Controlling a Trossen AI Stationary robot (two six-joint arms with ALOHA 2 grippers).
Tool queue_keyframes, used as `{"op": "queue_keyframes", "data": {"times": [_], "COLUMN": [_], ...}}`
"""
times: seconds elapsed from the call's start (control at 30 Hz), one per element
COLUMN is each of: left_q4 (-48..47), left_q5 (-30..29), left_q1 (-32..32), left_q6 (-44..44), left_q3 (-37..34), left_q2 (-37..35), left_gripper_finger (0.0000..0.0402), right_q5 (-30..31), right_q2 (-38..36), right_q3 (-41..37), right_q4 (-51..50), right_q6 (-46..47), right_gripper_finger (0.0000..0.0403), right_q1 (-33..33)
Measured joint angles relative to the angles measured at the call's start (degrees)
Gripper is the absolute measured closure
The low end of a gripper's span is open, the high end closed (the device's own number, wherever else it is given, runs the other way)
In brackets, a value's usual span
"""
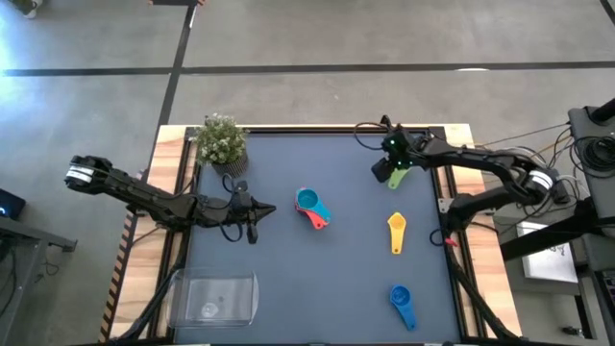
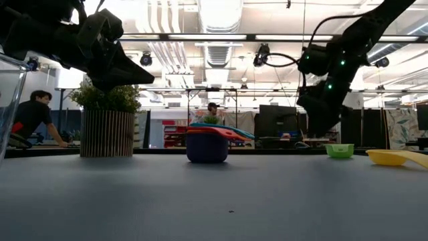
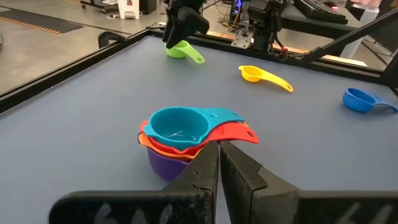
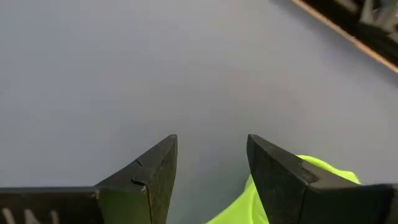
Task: Nest measuring cups in basket
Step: Stack the green measuring cup on top of the light blue measuring cup
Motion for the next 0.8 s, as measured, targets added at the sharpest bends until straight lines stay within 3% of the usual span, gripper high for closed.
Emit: {"op": "queue_keyframes", "data": {"times": [0.3,0.8], "left_q4": [-0.1,-0.1], "left_q5": [0.0,0.0], "left_q1": [0.0,0.0], "left_q6": [0.0,0.0], "left_q3": [0.0,0.0], "left_q2": [0.0,0.0], "left_gripper_finger": [0.0402,0.0402], "right_q5": [9.9,9.9], "right_q2": [-1.1,0.0], "right_q3": [0.9,0.7], "right_q4": [-7.0,-8.0], "right_q6": [2.4,2.6], "right_gripper_finger": [0.0218,0.0243], "right_q1": [-0.1,-0.1]}}
